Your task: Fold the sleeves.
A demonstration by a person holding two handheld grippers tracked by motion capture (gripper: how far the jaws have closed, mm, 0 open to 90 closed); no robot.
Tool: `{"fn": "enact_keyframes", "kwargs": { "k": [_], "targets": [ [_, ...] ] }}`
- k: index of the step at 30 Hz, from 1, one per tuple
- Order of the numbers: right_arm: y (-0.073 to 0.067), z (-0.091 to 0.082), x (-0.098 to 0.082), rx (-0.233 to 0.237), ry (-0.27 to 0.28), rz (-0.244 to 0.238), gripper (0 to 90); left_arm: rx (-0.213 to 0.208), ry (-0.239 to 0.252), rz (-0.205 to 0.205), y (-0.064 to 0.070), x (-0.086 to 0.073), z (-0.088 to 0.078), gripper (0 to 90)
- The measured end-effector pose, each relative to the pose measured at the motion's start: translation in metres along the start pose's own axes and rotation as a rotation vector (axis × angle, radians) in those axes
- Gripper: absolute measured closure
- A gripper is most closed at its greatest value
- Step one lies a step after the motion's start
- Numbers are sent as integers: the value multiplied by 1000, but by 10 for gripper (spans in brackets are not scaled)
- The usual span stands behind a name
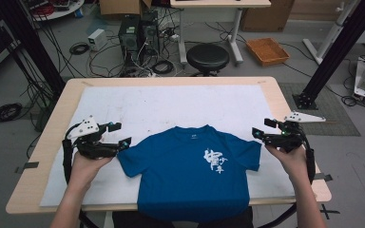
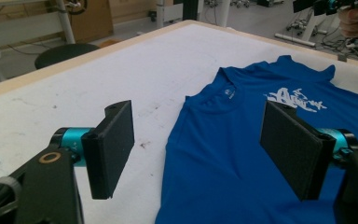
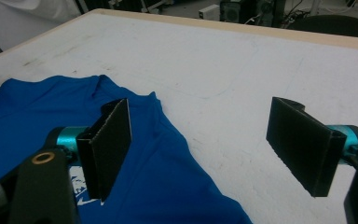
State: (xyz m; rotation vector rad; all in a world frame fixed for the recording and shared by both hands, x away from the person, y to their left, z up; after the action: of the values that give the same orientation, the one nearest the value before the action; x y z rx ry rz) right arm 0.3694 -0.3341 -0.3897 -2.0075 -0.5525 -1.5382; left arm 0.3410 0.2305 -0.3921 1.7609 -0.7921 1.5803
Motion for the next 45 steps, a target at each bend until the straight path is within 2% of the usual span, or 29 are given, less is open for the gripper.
{"fn": "enact_keyframes", "kwargs": {
  "k": [2,4,7,8,11,17,23,25,27,28,29,31,36,39,45],
  "targets": [
    [0,0,0,-1,-1,1,218,-3,-5,1,0,0,0,265],
    [0,1,-1,-1,-5,1,218,-7,-7,-17,1,0,1,265],
    [-1,2,-2,-1,-10,-1,219,8,-28,-22,0,-1,0,268],
    [0,2,-2,0,-14,-1,225,23,-41,-41,-3,-3,0,274],
    [0,2,-2,-3,-14,-2,234,23,-14,-50,-4,-6,-3,276],
    [1,3,-3,-10,-17,-1,239,38,-30,-48,-11,-13,-7,297],
    [3,3,-4,-17,-15,1,239,53,-68,-26,-17,-20,-10,297],
    [3,2,-4,-18,-17,4,239,58,-82,-31,-19,-23,-12,298],
    [3,2,-4,-18,-16,3,241,53,-98,-46,-24,-26,-15,330],
    [3,2,-5,-18,-19,3,248,58,-122,-55,-27,-30,-19,405],
    [4,3,-5,-15,-18,-2,248,58,-122,-55,-27,-30,-19,414],
    [4,3,-6,-18,-20,-1,249,83,-156,-69,-31,-34,-21,459],
    [4,3,-6,-23,-23,1,255,95,-233,-137,-34,-47,-22,552],
    [4,3,-6,-23,-26,-5,268,98,-271,-175,-36,-54,-23,553],
    [4,4,-7,-26,-36,-3,282,84,-329,-205,-34,-61,-17,601]
  ]
}}
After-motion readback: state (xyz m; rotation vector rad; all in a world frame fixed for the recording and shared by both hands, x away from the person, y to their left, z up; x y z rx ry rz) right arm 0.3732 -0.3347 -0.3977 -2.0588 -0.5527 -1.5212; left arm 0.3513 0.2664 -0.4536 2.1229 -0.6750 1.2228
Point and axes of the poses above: each handheld gripper's, and its own axes: z roughly forward along the jaws, x roughly out of its top, y roughly to its right, the point moved 2 cm from there along z, roughly forward along the jaws, and after that the axes turned 14 degrees about y, right-handed, at the moved point
